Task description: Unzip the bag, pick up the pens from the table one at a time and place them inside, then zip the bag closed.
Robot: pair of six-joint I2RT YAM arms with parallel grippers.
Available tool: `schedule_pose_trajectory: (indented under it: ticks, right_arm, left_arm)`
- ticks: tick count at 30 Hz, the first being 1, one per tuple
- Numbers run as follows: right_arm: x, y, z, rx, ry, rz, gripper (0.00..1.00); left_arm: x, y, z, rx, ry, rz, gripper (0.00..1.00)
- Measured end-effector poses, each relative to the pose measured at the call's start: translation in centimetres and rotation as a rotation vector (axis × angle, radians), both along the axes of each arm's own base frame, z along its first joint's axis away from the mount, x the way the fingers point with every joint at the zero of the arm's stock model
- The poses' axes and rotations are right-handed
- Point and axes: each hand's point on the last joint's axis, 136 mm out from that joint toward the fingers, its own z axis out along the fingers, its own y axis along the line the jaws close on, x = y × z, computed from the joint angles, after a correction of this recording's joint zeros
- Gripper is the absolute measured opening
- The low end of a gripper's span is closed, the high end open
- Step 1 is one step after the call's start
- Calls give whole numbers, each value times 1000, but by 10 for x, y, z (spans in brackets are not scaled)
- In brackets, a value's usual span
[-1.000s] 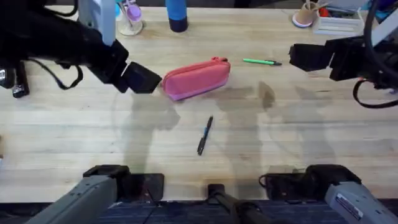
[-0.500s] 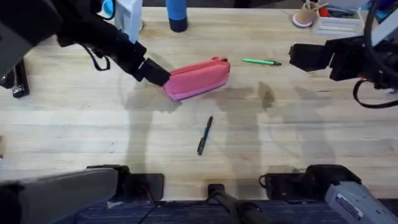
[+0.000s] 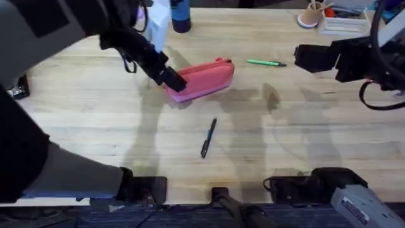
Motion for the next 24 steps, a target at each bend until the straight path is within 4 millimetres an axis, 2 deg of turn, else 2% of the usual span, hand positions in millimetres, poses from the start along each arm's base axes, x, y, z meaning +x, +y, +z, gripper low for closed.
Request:
schedule_pose_trajectory:
  ticks: [5,10,16,19,24]
  right_arm:
    - [0,0,0,0,0,0,996]
    - [0,0,0,0,0,0,996]
    - [0,0,0,0,0,0,996]
    - [0,0,0,0,0,0,996]
    - [0,0,0,2,0,-2,996]
  left_arm:
    - [-3,-17,-1,3,-25,-84,994]
    - [-3,-18,-1,5,-29,-96,991]
    - [-2,-15,-1,6,-31,-93,822]
    - [-3,-13,-2,7,-24,-88,633]
    - [-5,-12,-2,3,-16,-85,138]
